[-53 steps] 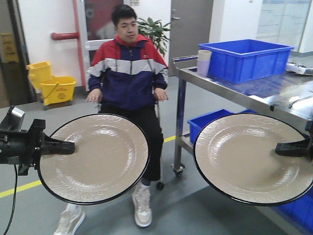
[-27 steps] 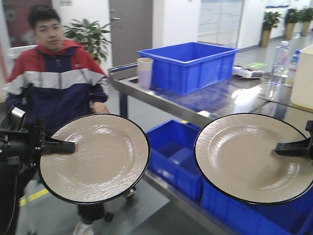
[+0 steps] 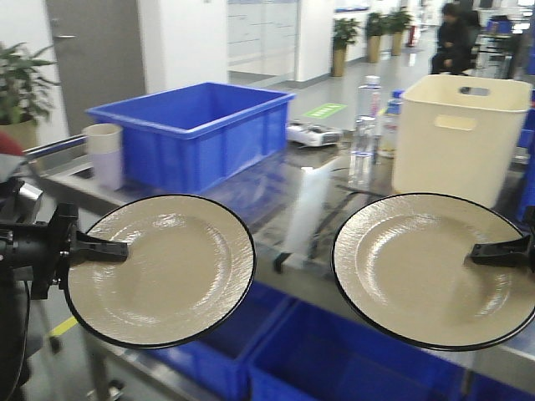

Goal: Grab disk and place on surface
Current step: 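Hold both plates while the base drives to the steel table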

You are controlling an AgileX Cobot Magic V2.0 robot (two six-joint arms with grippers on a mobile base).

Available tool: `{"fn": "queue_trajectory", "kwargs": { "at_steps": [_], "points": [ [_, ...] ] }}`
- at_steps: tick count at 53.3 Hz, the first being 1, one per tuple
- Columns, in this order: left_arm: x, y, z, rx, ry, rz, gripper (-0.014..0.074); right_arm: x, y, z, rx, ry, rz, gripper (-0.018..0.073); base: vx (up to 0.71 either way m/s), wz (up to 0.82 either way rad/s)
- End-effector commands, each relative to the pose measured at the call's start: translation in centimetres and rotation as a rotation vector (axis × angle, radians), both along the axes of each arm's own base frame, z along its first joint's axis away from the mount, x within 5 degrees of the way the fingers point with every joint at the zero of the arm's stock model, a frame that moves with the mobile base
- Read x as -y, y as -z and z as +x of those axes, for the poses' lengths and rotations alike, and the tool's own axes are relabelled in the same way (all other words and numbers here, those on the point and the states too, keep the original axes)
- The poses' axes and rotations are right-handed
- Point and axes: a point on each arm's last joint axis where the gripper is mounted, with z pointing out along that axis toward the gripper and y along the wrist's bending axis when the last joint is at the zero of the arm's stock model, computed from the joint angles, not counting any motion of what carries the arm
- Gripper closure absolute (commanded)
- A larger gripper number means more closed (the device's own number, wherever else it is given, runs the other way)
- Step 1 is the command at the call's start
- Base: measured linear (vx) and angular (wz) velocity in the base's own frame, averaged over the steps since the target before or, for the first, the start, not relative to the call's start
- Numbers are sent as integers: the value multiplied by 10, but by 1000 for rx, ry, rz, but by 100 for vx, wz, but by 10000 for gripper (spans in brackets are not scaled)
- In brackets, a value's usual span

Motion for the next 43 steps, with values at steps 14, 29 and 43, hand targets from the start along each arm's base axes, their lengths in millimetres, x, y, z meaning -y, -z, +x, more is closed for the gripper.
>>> {"fn": "queue_trajectory", "kwargs": {
  "at_steps": [14,29,43],
  "points": [
    [9,-46,-12,100,36,-144,604,-4,-36,-6,121,16,87,568,36,-59],
    [9,-46,-12,100,36,-144,604,-4,-36,-6,121,17,87,568,30,-64],
    [9,-45,-11,98,30,-143,604,-4,-36,-6,121,17,87,568,21,-49]
  ]
}}
